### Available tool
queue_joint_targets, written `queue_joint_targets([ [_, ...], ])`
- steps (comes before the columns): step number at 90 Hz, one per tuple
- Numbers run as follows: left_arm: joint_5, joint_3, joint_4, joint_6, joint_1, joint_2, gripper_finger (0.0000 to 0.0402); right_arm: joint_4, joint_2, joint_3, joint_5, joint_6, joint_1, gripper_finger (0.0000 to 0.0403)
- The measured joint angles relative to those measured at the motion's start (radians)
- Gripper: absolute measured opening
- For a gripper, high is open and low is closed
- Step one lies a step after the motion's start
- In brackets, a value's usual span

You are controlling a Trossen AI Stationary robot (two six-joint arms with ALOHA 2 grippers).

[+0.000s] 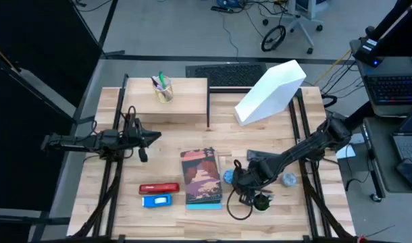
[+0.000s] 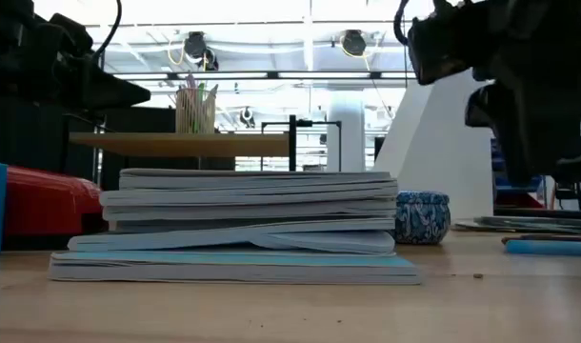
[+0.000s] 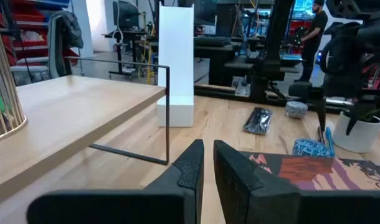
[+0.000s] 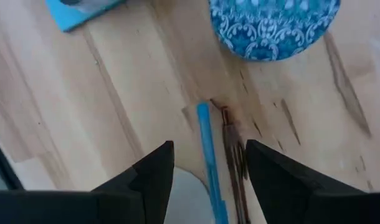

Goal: Stock shelves
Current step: Put the white flower pot to the right side of the shelf

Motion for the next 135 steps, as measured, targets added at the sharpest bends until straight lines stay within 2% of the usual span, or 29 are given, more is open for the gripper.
queue_joint_targets([
  [11,0.0,0.0,0.0,0.0,0.0,0.0,0.0022,-0.07,-0.092,0.001,0.004,-0.01,0.006,0.018],
  [22,0.0,0.0,0.0,0.002,0.0,0.0,0.0022,-0.163,-0.199,0.002,0.052,-0.04,0.038,0.018],
  [35,0.0,0.0,0.0,0.002,0.0,0.0,0.0022,-0.237,-0.249,0.003,0.082,-0.174,0.101,0.018],
  [45,0.0,0.0,0.0,0.002,0.0,0.0,0.0022,-0.214,-0.234,0.003,0.106,-0.272,0.141,0.018],
  [54,0.0,0.0,0.0,0.002,0.0,0.0,0.0022,-0.178,-0.191,0.003,0.106,-0.297,0.153,0.018],
  [81,0.0,0.0,0.0,0.002,0.0,0.0,0.0022,-0.143,-0.094,0.003,0.092,-0.318,0.158,0.018],
  [126,-0.005,0.0,0.0,0.003,0.0,0.0,0.0022,-0.107,-0.062,-0.027,0.092,-0.341,0.178,0.018],
  [135,-0.005,0.0,0.0,0.003,0.0,0.0,0.0022,-0.105,-0.049,-0.03,0.095,-0.341,0.177,0.0168],
])
